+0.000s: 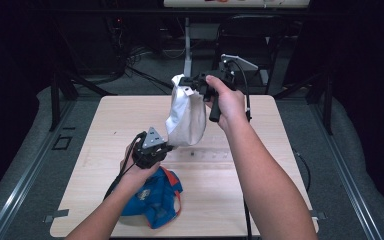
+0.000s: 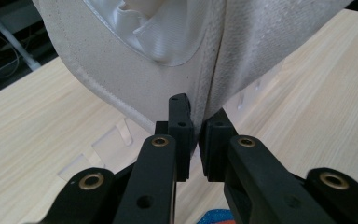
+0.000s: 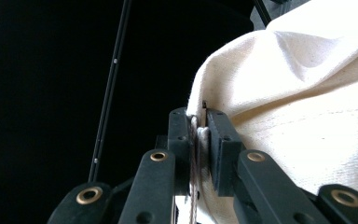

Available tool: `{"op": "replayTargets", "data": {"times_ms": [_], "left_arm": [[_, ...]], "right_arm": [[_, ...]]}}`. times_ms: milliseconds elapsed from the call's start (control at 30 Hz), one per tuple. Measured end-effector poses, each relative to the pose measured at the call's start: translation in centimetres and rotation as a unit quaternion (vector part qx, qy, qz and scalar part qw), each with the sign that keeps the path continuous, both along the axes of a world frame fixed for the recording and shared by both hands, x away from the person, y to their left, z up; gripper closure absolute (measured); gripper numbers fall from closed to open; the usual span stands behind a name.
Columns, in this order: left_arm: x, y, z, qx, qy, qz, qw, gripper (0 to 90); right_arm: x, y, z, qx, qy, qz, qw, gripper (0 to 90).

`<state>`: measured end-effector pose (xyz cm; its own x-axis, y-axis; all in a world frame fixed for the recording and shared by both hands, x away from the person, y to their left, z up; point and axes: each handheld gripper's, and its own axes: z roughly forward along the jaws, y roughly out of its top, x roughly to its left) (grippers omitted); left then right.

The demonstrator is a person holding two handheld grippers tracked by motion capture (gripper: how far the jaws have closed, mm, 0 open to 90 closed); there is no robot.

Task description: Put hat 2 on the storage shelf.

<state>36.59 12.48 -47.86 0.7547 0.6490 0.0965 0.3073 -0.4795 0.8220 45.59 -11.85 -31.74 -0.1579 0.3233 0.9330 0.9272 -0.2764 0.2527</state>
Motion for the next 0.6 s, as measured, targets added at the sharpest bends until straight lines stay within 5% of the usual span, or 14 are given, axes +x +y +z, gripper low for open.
{"op": "replayTargets", "data": {"times_ms": [600], "left_arm": [[0.1,2.5,-2.5,-0.044,0.016,-0.016,0.9988,84.2]], "right_arm": [[0.1,1.0,-2.0,-0.007,0.013,0.009,0.9998,81.3]]}}
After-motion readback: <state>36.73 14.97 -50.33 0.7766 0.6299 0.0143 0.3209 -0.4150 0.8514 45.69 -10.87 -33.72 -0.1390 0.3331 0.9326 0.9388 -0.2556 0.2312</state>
